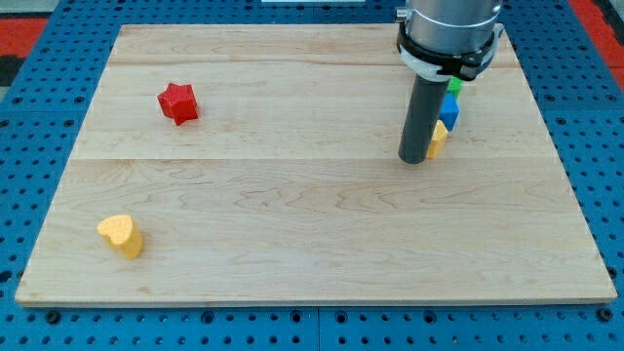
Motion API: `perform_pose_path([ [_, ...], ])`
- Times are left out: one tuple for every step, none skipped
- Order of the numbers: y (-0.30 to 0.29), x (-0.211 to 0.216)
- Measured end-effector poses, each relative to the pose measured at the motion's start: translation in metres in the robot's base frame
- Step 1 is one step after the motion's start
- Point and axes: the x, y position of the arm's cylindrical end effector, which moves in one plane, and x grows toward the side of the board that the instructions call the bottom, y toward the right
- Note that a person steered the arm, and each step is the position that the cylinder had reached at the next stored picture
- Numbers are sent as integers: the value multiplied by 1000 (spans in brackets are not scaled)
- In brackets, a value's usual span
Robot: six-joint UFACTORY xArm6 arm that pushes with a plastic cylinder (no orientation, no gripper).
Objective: Push the yellow hexagon right a bit
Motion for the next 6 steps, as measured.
perform_pose_path([
  [-26,-6],
  [-30,-20],
  [-21,-30],
  [-14,-28],
  [-8,-26],
  [7,-26],
])
